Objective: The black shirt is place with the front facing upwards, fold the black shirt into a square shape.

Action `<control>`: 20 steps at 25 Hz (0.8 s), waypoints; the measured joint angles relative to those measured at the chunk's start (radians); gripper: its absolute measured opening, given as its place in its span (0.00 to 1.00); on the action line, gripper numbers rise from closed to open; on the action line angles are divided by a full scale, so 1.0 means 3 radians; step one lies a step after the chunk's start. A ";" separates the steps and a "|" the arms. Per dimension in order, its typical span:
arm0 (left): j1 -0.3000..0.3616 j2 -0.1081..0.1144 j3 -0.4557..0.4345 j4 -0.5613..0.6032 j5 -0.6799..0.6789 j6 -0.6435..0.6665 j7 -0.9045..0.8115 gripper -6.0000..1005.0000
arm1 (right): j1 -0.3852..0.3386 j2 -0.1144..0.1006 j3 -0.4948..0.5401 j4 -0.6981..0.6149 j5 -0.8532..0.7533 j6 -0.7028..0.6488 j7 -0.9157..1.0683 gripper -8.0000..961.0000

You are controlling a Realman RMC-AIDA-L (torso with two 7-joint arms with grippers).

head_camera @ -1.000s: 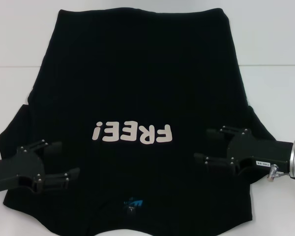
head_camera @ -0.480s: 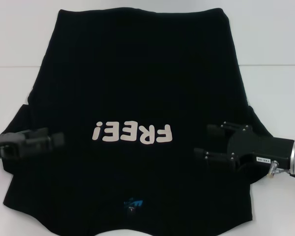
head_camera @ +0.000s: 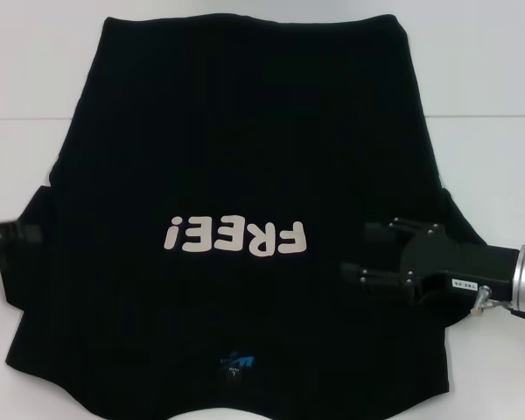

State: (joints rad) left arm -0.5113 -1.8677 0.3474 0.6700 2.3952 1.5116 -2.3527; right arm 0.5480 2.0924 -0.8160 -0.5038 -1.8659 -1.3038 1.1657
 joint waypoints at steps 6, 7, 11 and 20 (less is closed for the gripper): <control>-0.0024 0.0015 -0.0039 0.0022 0.0090 -0.0435 -0.0222 0.93 | 0.0038 0.0001 0.0000 0.0005 0.0002 0.0028 0.0001 0.86; -0.0028 0.0018 -0.0036 0.0013 0.0109 -0.0464 -0.0226 0.93 | 0.0042 0.0000 0.0000 0.0005 0.0003 0.0034 0.0001 0.86; -0.0041 0.0016 -0.0024 -0.0028 0.0208 -0.0601 -0.0239 0.93 | 0.0056 -0.0001 0.0000 0.0005 0.0008 0.0044 0.0001 0.86; -0.0046 -0.0008 -0.0020 -0.0178 0.0290 -0.0765 -0.0229 0.93 | 0.0060 0.0000 0.0000 0.0004 0.0018 0.0081 0.0000 0.86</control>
State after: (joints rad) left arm -0.5251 -1.8702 0.3414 0.6167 2.4823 1.2822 -2.4212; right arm 0.5661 2.0924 -0.8160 -0.5025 -1.8606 -1.2793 1.1658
